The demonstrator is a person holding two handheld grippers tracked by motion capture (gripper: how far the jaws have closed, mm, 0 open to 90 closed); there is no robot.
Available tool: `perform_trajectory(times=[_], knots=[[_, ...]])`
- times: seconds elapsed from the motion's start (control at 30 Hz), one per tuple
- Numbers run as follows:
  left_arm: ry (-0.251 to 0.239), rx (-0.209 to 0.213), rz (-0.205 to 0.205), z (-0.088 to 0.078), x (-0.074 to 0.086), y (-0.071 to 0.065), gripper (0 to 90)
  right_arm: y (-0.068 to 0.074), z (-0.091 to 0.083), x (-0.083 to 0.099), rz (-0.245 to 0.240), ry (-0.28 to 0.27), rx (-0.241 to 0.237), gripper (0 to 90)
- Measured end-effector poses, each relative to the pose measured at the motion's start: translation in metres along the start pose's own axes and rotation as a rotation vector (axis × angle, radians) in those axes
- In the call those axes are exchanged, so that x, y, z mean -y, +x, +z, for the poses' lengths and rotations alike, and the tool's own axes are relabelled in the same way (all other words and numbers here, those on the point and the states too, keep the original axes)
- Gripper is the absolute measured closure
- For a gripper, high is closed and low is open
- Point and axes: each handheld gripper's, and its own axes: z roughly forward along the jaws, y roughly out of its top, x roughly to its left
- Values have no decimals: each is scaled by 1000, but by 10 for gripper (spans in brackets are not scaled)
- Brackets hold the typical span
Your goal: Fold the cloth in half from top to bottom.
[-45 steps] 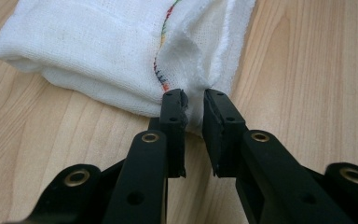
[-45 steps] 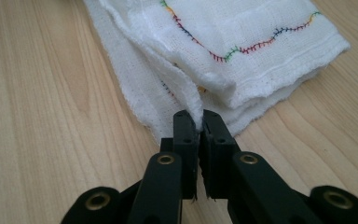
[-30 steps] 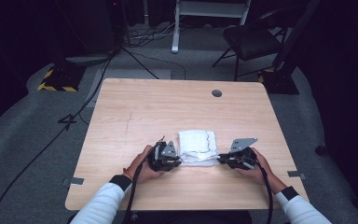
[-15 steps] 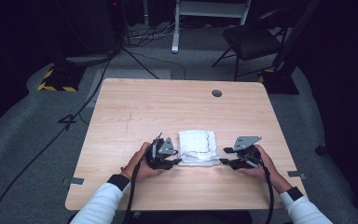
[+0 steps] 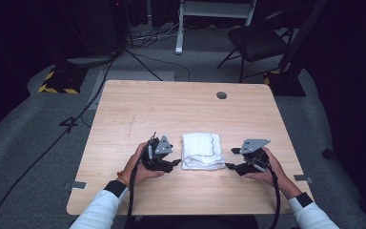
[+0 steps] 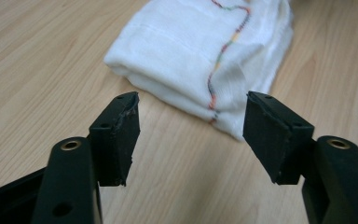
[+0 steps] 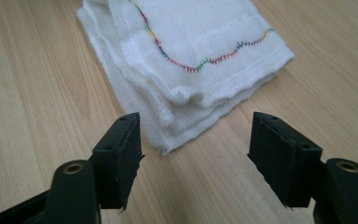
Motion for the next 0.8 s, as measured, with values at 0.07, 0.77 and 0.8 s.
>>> perform_trajectory(times=[0.07,0.77,0.8], knots=[[11,-15,-10,7,-3,0,315,0,2,-3,6,-21,5,375],[95,-36,-11,61,-10,16,262,-12,68,-21,59,11,-21,429],[94,-46,-18,59,-8,20,262,-13,71,-23,59,8,-18,430]])
